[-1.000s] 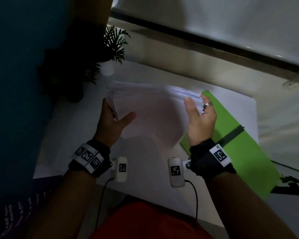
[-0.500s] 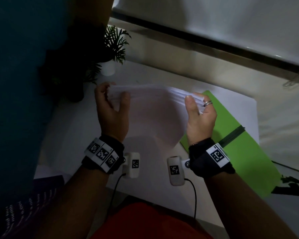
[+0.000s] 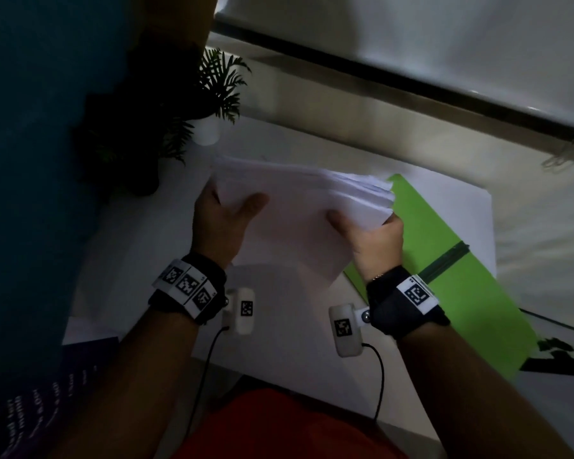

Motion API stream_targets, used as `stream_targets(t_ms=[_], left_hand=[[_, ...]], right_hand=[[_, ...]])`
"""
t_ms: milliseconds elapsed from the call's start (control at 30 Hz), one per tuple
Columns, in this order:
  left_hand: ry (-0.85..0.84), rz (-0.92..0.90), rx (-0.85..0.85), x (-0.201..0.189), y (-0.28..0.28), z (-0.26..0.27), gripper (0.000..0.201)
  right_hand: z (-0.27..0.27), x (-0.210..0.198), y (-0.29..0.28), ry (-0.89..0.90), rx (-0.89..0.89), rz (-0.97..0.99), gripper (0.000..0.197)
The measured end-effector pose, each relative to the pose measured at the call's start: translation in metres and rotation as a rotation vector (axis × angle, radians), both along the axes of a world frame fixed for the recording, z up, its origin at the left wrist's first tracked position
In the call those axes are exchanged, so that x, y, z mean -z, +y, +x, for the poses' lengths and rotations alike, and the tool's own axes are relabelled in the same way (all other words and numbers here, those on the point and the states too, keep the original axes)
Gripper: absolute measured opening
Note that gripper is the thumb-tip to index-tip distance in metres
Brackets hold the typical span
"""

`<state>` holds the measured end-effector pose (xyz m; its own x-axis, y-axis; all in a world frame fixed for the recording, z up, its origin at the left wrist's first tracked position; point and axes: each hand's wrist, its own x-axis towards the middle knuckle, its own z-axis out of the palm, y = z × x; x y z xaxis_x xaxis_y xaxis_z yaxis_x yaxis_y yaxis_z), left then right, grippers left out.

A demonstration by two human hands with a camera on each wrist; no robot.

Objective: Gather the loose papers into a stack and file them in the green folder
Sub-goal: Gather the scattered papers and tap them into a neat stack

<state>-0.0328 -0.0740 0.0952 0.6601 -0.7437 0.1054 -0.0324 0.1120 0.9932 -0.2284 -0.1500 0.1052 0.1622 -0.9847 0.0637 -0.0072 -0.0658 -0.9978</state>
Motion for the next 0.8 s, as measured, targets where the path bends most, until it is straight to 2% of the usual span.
stream_targets(t_ms=[67,167,267,367,533,633,733,800], left_hand=[[0.012,0.018,-0.025,0.002,0.001,0.005,0.034],[0.006,0.039,0.025,0.008,0.008,0.017,0.031],[-0.027,0.105,0.089,0.012,0.011,0.02,0.052],[0.047,0.128,0.093,0.014,0.007,0.023,0.066],[0.035,0.159,0.126,0.009,0.005,0.021,0.035],[0.022,0.125,0.107,0.005,0.005,0.018,0.033],[0.002,0.027,0.017,-0.004,0.006,0.011,0.018],[0.035,-0.045,-0.043,-0.007,0.005,0.007,0.004]], right_hand=[[0.001,-0.001,-0.001,0.002,0.008,-0.016,0.028],[-0.001,-0.003,-0.003,-0.016,-0.04,-0.044,0.033],[-0.002,-0.006,-0.006,0.0,-0.08,-0.065,0.048],[0.0,-0.009,-0.01,-0.005,-0.116,-0.058,0.041],[0.003,-0.011,-0.009,-0.072,-0.134,-0.038,0.028],[0.006,-0.011,-0.01,-0.189,-0.052,-0.024,0.012],[0.008,-0.009,-0.011,-0.208,-0.017,-0.004,0.022],[0.007,-0.009,-0.012,-0.235,-0.003,0.018,0.021]])
